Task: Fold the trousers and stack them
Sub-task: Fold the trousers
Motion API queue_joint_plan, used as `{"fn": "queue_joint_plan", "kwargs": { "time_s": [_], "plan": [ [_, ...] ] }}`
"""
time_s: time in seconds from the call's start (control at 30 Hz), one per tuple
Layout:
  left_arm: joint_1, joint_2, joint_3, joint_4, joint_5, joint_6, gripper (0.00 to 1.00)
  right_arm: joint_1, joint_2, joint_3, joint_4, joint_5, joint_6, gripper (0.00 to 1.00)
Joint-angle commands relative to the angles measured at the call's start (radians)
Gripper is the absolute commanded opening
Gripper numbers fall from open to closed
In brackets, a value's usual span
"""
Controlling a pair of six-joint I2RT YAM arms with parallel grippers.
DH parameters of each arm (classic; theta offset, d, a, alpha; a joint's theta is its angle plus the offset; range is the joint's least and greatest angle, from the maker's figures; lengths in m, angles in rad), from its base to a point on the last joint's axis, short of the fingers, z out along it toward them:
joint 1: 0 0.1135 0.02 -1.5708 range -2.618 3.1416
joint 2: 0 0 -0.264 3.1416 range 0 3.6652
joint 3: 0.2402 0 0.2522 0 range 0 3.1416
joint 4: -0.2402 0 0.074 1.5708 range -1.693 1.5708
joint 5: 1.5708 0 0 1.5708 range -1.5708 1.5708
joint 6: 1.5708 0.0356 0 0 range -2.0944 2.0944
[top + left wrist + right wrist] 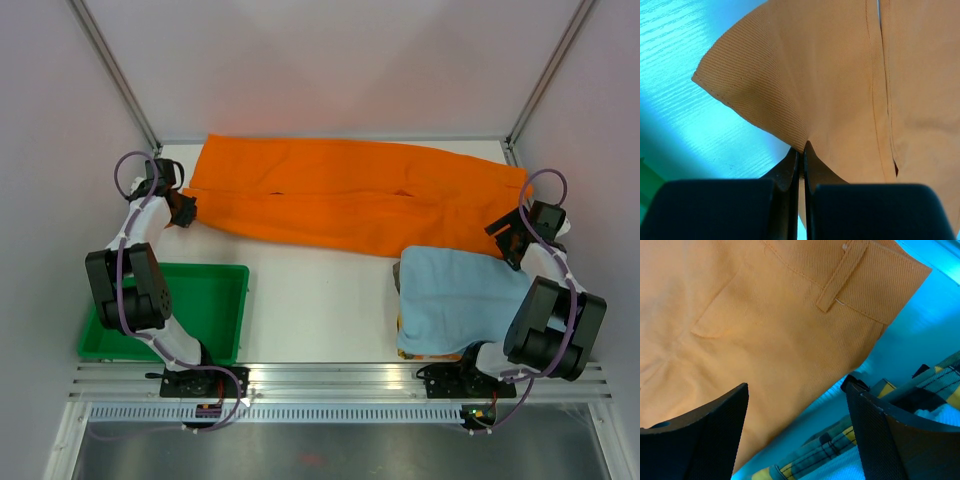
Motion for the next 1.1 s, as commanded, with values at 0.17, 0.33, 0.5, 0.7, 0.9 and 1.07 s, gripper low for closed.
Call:
{"fn": "queue_joint_plan", "kwargs": {
  "time_s": [0.17, 0.33, 0.5, 0.7, 0.9, 1.07],
  "plan": [
    [0.005, -0.007, 0.062, 0.084, -0.019, 0.021, 0.02, -0.003, 0.051, -0.008, -0.041, 0.016, 0.078, 0.85],
    [0.004, -0.005, 0.056, 0.096, -0.015, 0.022, 0.02, -0.003, 0.172, 0.004, -0.062, 0.102, 0.072, 0.85],
    [0.004, -0.019, 0.035, 0.094, -0.029, 0.034, 0.02, -0.003, 0.264, 0.022, 0.072, 0.088, 0.063, 0.79],
    [0.005, -0.039, 0.026, 0.093, -0.049, 0.044, 0.02, -0.003, 0.339, 0.096, 0.098, 0.087, 0.035, 0.2],
    [0.004, -0.056, 0.035, 0.091, -0.041, 0.063, 0.02, -0.003, 0.266, 0.14, 0.069, 0.079, 0.001, 0.0],
    [0.003, -0.1, 0.039, 0.105, -0.076, 0.109, 0.02, -0.003, 0.142, 0.196, 0.011, 0.093, -0.048, 0.0]
  ]
}}
